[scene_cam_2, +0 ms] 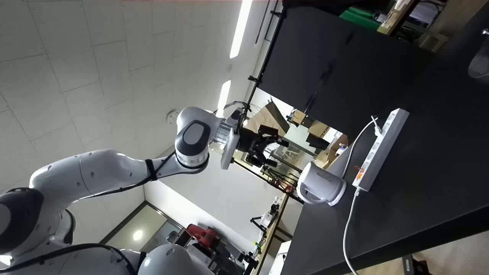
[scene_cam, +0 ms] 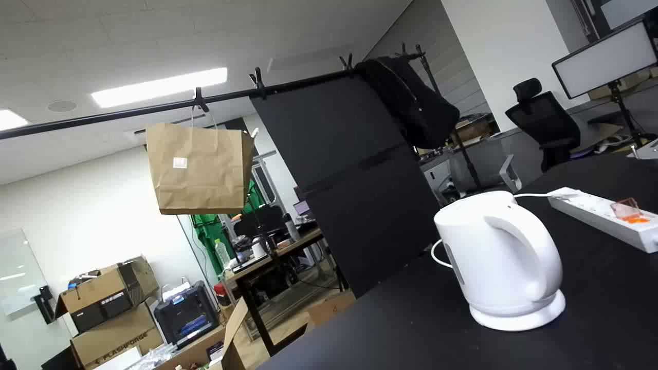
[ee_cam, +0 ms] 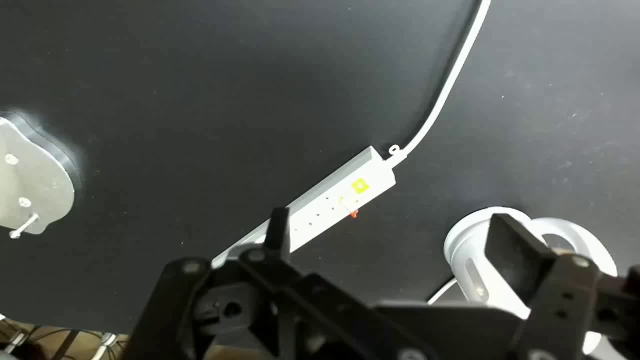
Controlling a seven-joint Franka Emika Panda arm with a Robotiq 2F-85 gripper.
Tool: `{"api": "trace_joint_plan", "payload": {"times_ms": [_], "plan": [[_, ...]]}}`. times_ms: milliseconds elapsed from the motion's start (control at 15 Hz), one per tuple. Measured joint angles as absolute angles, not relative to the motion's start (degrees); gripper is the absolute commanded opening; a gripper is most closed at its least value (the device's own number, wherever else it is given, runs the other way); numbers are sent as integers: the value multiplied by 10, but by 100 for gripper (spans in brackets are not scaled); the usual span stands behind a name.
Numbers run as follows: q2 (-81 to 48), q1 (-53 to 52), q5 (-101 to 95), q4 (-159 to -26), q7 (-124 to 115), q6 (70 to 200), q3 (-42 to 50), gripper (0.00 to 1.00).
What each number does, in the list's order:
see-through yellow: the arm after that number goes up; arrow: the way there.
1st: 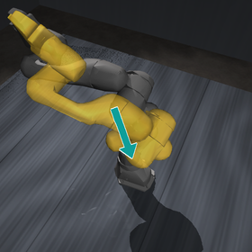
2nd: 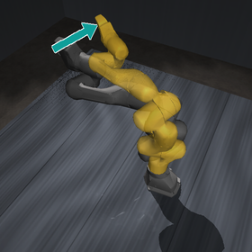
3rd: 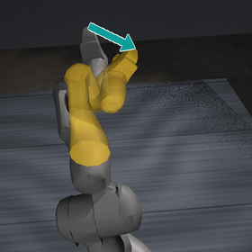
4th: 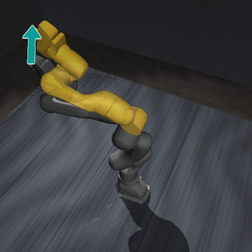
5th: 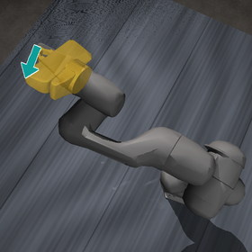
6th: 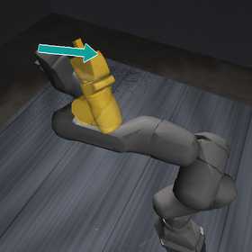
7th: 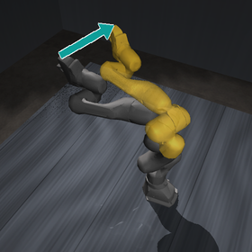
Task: Switch on the electric kettle
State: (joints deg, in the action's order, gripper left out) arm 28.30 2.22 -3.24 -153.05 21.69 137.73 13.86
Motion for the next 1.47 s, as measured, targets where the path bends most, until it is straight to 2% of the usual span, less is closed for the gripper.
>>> {"api": "trace_joint_plan", "payload": {"times_ms": [933,1467], "plan": [[278,22,-29,-1530,215,1396,132,100],[169,0,-25,-1479,107,1523,21,100]]}}
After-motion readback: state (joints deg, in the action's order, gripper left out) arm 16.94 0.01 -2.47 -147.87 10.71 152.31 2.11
